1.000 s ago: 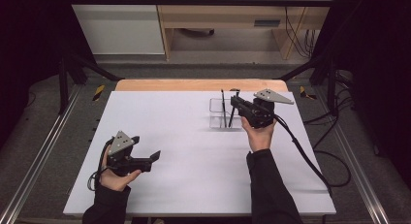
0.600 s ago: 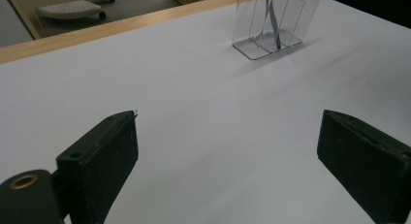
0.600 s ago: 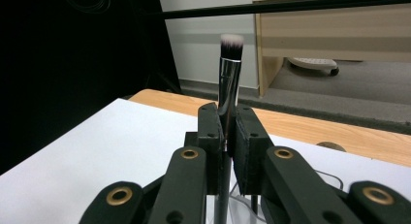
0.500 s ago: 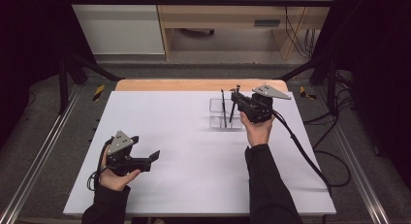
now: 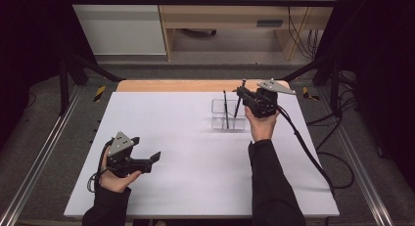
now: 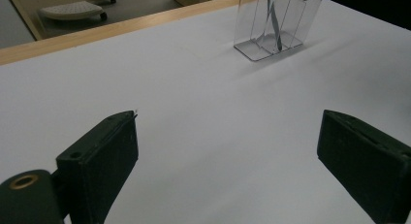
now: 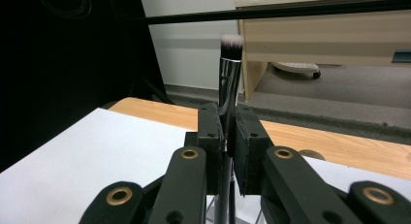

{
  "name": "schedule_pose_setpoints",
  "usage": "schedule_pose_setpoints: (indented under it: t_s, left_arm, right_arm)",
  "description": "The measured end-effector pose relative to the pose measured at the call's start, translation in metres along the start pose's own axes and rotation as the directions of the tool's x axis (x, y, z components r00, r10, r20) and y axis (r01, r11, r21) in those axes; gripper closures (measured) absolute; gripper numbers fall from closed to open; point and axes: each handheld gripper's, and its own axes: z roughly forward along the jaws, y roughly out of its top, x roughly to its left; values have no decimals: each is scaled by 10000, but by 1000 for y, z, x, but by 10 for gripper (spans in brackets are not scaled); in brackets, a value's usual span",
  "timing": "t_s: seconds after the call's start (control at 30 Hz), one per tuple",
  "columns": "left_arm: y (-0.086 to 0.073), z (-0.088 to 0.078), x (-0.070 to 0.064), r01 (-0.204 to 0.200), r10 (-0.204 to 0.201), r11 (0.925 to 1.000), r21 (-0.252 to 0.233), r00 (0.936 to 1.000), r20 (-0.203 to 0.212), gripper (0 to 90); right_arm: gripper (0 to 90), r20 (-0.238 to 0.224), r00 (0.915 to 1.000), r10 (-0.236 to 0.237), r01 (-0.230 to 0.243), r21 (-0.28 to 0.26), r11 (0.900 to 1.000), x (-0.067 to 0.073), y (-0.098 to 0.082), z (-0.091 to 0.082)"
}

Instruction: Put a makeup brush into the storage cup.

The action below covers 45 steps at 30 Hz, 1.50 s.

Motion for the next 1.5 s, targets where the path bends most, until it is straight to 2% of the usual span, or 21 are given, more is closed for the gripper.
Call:
schedule_pose_setpoints:
  t_s: [0.97, 1.5]
  left_arm:
    - [0, 0, 1, 21, -21, 10000, -11, 10000, 12, 69]
    - [0, 0, 0, -11, 11, 10000, -11, 10000, 40, 69]
  right_arm:
    - [836, 489, 9988, 74, -71, -74, 9999, -12, 6, 25]
    - [836, 552, 9984, 136, -144, 150, 9998, -11, -1, 40]
